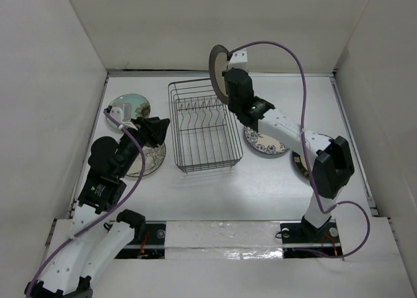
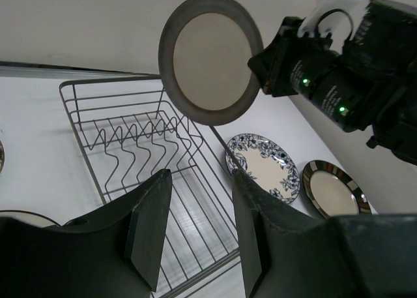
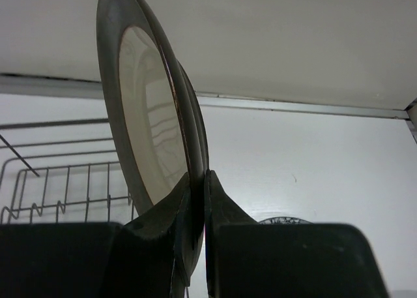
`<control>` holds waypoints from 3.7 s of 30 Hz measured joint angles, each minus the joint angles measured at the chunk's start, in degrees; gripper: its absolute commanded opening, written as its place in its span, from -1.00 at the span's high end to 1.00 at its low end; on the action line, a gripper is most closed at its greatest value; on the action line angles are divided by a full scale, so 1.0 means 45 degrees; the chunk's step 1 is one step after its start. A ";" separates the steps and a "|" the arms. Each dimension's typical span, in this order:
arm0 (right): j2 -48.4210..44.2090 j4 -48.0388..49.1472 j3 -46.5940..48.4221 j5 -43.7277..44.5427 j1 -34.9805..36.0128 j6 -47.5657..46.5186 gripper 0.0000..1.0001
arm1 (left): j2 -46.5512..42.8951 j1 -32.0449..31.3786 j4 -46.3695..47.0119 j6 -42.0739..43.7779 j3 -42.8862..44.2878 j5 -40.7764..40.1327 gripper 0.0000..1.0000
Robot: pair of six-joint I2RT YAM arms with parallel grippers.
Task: Load the plates into the dish rack
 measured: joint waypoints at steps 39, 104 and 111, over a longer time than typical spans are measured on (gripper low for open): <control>0.1758 -0.2069 0.0233 0.4187 0.1812 0.3701 0.88 | 0.0272 0.0000 0.0005 -0.0015 0.0000 0.0219 0.22; -1.3231 -0.2210 -1.5290 -0.5027 -0.9418 1.0389 0.01 | 0.0019 -0.0248 -0.0010 -0.0039 0.0000 0.0248 0.24; -1.3177 -0.1948 -1.5888 -0.6674 -0.7295 1.1268 -0.01 | -0.0083 -0.0253 -0.0005 -0.0049 0.0000 0.0262 0.22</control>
